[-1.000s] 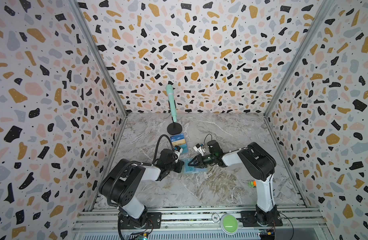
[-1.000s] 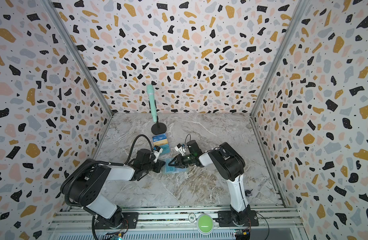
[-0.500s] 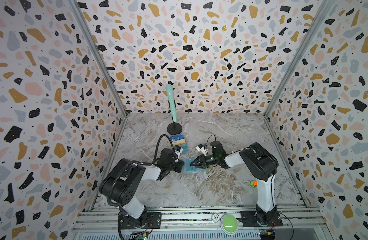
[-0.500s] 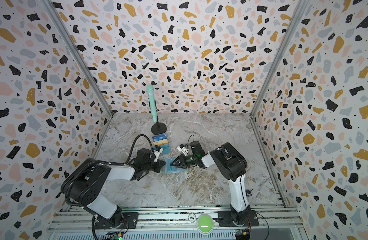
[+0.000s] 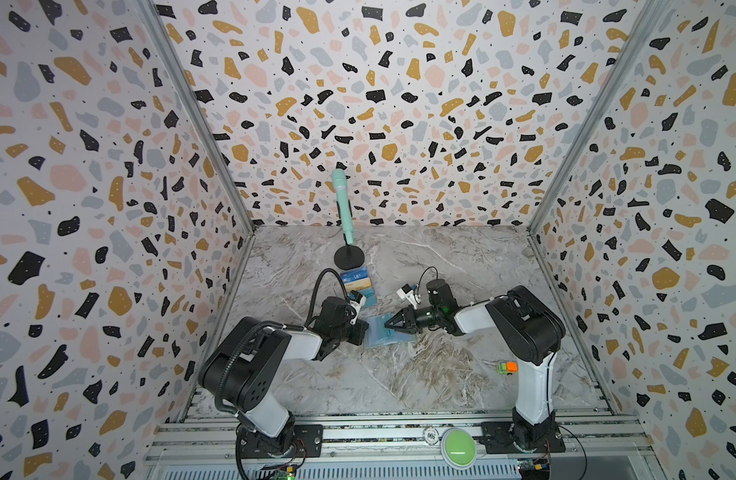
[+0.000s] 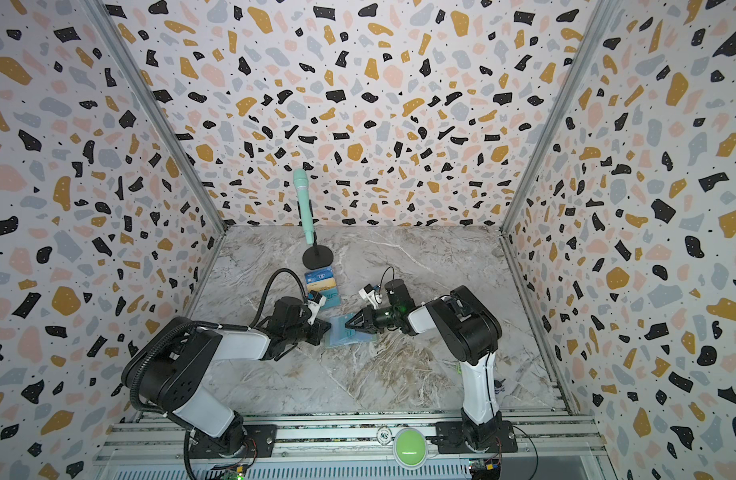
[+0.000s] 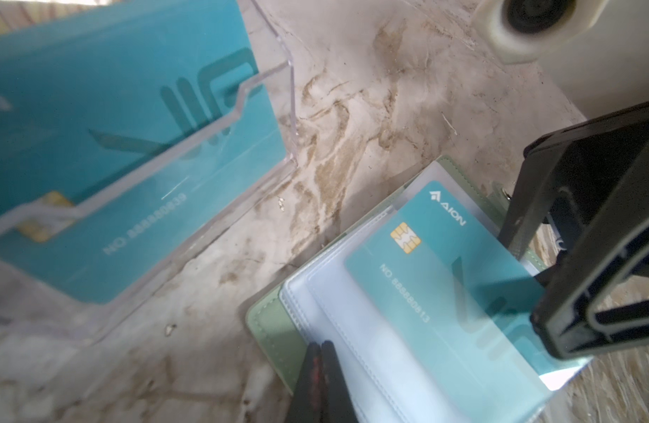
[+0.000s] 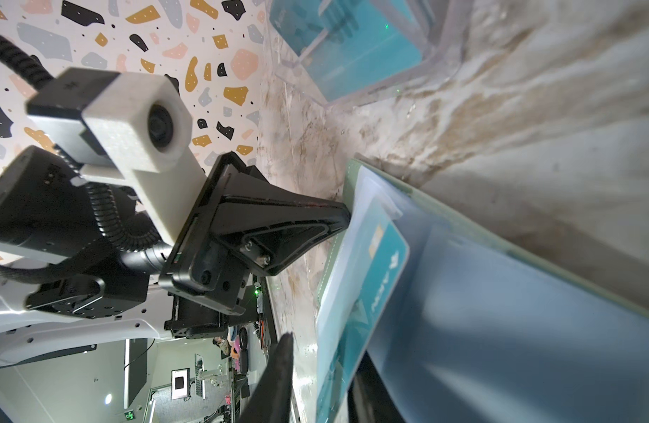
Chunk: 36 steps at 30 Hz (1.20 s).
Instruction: Take the credit cards out of the card holder
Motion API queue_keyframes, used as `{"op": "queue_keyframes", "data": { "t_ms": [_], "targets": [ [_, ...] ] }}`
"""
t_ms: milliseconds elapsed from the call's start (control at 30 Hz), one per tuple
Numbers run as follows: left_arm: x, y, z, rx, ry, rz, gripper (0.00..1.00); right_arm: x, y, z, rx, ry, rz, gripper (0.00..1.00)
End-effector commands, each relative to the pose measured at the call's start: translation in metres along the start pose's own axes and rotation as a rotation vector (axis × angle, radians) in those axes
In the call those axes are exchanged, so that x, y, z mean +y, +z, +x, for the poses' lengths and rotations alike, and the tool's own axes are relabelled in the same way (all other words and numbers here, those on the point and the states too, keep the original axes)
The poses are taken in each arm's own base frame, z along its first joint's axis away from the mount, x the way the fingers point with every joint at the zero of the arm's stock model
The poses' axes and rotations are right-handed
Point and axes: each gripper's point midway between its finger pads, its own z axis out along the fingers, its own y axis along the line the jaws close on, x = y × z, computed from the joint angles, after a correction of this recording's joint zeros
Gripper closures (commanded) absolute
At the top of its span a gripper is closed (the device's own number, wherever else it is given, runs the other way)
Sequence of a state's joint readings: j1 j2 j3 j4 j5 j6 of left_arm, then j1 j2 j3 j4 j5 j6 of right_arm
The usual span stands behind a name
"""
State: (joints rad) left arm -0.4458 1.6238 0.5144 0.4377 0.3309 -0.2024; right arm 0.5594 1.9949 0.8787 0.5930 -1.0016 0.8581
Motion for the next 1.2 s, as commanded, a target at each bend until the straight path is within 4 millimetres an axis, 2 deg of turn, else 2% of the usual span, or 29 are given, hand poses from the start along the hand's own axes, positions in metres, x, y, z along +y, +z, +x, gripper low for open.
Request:
{"op": "queue_keyframes", "data": {
  "t_ms": [0,167,400,900,1167],
  "targets": [
    [0.009,0.005,0.03,0.111,-0.023,-0.037,1.0,0.011,-0.009,-0.004,-0.019,-0.044,0.005,0.76],
    [0.009,0.004,0.03,0.11,-0.021,-0.039,1.0,0.004,-0.011,-0.005,-0.028,-0.034,0.035,0.85],
    [0.008,0.003,0.028,0.106,-0.015,-0.04,1.0,-0.005,-0.014,-0.004,-0.035,-0.03,0.091,0.9],
    [0.007,0.0,0.022,0.097,0.005,-0.039,1.0,-0.016,-0.029,-0.008,-0.072,-0.052,0.222,0.95],
    [0.005,-0.004,0.015,0.084,0.021,-0.041,1.0,-0.012,-0.04,-0.013,-0.096,-0.101,0.304,0.96]
  ]
}}
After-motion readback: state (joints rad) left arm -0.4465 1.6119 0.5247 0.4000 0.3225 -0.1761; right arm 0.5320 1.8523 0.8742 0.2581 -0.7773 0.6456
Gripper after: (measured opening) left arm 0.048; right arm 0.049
